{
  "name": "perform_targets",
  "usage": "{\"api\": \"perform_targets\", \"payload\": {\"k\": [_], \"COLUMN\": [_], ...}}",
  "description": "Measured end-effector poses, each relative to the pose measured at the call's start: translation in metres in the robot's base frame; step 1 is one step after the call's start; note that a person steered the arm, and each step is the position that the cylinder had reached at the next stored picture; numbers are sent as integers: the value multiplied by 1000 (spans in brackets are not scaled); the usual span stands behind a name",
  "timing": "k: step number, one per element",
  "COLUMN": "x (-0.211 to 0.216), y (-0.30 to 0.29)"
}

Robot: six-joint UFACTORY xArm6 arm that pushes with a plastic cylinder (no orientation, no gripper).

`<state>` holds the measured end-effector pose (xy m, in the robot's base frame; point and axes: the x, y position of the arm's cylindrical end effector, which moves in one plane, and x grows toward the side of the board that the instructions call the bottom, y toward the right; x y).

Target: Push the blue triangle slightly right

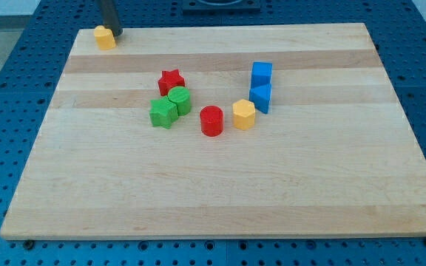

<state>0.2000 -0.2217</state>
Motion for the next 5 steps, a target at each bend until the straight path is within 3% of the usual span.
{"api": "perform_targets", "payload": {"k": [2,5], "x": [-1,-5], "y": [55,74]}}
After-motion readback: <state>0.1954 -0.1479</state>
